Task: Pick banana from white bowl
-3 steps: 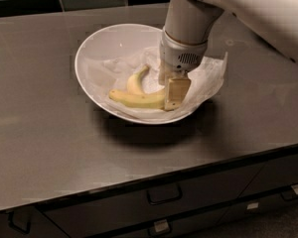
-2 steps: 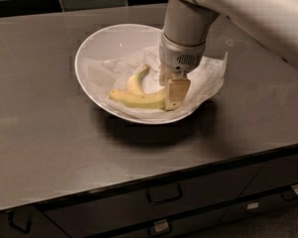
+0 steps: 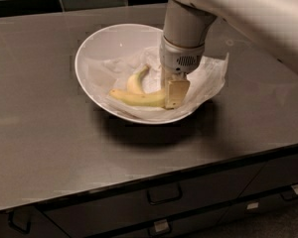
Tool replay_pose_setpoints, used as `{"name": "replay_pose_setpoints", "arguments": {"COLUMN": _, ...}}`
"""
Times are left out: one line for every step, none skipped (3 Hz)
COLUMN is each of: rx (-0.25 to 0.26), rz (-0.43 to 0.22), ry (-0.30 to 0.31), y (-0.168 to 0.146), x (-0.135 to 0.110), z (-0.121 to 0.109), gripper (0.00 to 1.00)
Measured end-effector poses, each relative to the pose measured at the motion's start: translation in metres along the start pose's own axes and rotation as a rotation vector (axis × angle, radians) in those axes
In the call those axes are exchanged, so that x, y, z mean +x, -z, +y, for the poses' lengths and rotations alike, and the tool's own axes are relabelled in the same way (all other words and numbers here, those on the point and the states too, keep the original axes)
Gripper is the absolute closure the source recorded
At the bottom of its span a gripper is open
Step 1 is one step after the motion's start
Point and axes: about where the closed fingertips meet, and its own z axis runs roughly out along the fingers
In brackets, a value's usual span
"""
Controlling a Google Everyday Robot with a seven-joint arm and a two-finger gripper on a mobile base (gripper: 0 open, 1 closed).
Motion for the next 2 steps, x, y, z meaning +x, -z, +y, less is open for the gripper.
{"name": "replay_pose_setpoints", "arguments": {"rx": 0.000, "rz": 0.000, "ry": 0.000, "y": 0.0001, "x": 0.0000, "z": 0.0000, "gripper": 0.90}}
{"name": "replay_pose_setpoints", "arguments": {"rx": 0.024, "rz": -0.015, "ry": 0.008, "y": 0.0055, "x": -0.0028, "z": -0.0020, "gripper": 1.00}}
